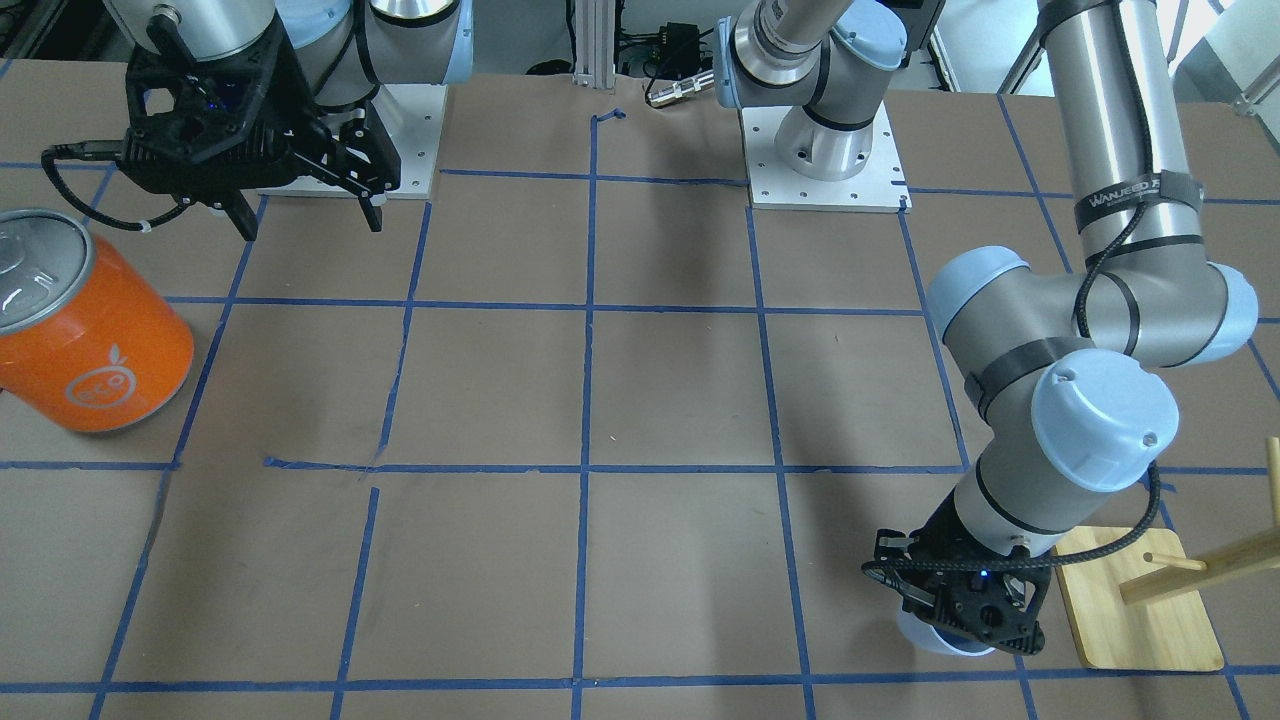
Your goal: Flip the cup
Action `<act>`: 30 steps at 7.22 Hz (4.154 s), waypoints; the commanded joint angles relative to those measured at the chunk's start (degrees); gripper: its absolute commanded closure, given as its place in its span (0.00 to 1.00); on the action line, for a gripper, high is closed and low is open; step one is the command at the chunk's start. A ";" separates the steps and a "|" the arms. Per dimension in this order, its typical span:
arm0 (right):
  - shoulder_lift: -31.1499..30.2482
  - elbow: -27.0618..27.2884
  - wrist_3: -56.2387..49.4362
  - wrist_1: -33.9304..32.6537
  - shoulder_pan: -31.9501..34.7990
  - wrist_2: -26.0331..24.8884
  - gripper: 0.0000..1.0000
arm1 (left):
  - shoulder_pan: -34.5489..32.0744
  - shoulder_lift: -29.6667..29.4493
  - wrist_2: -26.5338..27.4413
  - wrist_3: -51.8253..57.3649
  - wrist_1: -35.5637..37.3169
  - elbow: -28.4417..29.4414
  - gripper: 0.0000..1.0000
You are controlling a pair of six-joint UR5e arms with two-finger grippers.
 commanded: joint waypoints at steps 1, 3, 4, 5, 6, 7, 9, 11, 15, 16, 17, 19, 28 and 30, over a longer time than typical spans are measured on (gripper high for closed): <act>0.03 0.30 0.03 0.18 0.29 -0.33 0.00 | -0.07 1.20 0.49 0.97 6.17 -7.42 1.00; -0.06 0.75 0.11 -0.43 0.03 -0.25 0.00 | -0.07 1.90 0.66 1.24 7.10 -8.51 1.00; 0.11 0.75 0.20 -0.43 0.03 -0.25 0.00 | -0.15 2.08 1.80 1.24 6.92 -8.77 1.00; 0.11 0.75 0.29 -0.35 0.03 -0.33 0.00 | -0.15 2.17 1.81 1.24 6.92 -8.86 1.00; 0.03 0.83 0.29 -0.35 0.03 -0.34 0.00 | -0.15 2.17 1.81 1.15 7.00 -9.30 1.00; 0.03 0.75 0.11 -0.52 -0.14 -0.34 0.00 | -0.15 2.17 2.24 1.15 7.27 -10.43 0.92; 0.03 0.75 -0.15 -0.70 -0.32 -0.25 0.00 | -0.07 2.43 2.51 1.15 7.36 -11.06 0.00; 0.03 0.75 -0.67 -2.28 -3.72 -0.33 0.00 | -0.24 3.92 5.66 1.15 5.96 -10.27 0.00; -1.37 0.83 -2.00 -1.49 -4.98 -0.60 0.00 | -0.86 15.14 2.96 -4.71 -18.07 -2.03 0.00; -1.47 1.01 -1.91 -2.10 -4.98 -3.73 0.00 | -0.94 19.79 1.04 -5.87 -21.70 -1.05 0.00; -1.47 1.27 -1.47 -1.67 -4.98 -3.94 0.00 | -1.47 24.53 0.49 -8.93 -30.96 -1.30 0.00; -1.47 1.54 -1.38 -2.10 -4.98 -3.85 0.00 | -1.56 25.74 -1.53 -10.79 -31.23 -1.83 0.00; -1.56 1.54 -1.47 -2.10 -5.07 -2.18 0.00 | -9.38 30.02 4.36 -25.13 -34.83 -0.42 0.00; -1.56 1.54 -1.73 -2.10 -5.07 -2.53 0.00 | -9.38 30.90 4.44 -25.13 -34.92 -0.69 0.00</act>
